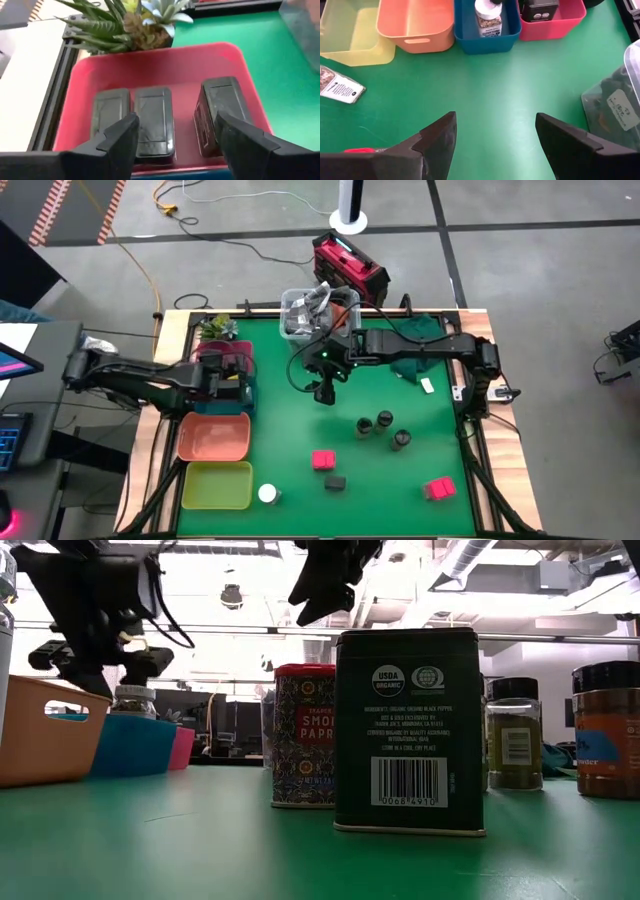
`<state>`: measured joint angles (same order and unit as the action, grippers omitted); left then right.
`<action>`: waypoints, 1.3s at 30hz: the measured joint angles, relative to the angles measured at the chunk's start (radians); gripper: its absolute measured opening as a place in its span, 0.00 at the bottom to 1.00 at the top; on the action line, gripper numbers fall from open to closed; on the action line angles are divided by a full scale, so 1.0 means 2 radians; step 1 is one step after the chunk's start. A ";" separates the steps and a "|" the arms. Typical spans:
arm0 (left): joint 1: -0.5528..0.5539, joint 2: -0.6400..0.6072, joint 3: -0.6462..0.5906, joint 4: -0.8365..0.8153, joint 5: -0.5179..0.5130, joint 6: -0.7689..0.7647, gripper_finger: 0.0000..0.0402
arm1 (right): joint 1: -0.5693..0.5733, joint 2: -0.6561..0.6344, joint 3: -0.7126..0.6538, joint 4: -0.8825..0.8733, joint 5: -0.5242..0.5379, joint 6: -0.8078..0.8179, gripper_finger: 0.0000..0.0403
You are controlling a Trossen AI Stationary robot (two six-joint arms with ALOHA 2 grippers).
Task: Sort spices by type
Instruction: Put the top left black seasoning bottle into the orange bin
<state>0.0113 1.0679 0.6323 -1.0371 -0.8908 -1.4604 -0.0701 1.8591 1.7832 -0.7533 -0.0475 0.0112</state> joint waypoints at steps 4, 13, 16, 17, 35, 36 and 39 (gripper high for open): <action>-0.007 -0.046 0.000 -0.020 -0.001 0.004 0.62 | 0.008 0.000 0.000 0.006 0.000 0.000 0.73; -0.038 -0.128 0.000 0.068 0.014 0.101 0.62 | 0.033 0.015 -0.003 0.037 -0.002 0.032 0.73; -0.065 -0.147 0.000 0.149 0.036 0.194 0.62 | 0.044 0.028 -0.002 0.062 -0.003 0.048 0.73; -0.076 -0.152 0.000 0.180 0.043 0.228 0.62 | 0.049 0.030 -0.002 0.060 -0.003 0.053 0.73; -0.206 -0.116 0.000 0.394 0.106 0.344 0.62 | 0.187 0.058 -0.003 0.020 0.026 0.139 0.73; -0.213 -0.111 0.000 0.401 0.106 0.343 0.62 | 0.193 0.060 -0.003 0.018 0.025 0.142 0.74; -0.232 -0.102 0.000 0.418 0.106 0.343 0.62 | 0.211 0.062 -0.002 0.000 0.026 0.164 0.74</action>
<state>-0.4520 0.8648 0.6327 -0.2016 -0.6792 -0.7747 0.3511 1.9834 1.7790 -0.7537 0.0047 0.3394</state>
